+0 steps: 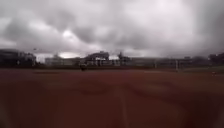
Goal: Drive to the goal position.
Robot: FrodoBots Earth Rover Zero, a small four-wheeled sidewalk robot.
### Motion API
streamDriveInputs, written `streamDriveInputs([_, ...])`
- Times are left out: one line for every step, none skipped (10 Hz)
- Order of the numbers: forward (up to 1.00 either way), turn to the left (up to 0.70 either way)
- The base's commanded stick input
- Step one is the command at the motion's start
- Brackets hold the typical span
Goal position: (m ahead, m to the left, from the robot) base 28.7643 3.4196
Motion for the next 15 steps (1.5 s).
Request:
streamDriveInputs([0.7,0.0])
streamDriveInputs([0.7,0.0])
streamDriveInputs([0.7,0.0])
streamDriveInputs([0.7,0.0])
streamDriveInputs([0.7,0.0])
streamDriveInputs([0.7,0.0])
streamDriveInputs([0.7,0.0])
streamDriveInputs([0.7,0.0])
streamDriveInputs([0.7,0.0])
streamDriveInputs([0.7,0.0])
streamDriveInputs([0.7,0.0])
streamDriveInputs([0.7,0.0])
streamDriveInputs([0.7,0.0])
streamDriveInputs([0.7,0.0])
streamDriveInputs([0.7,0.0])
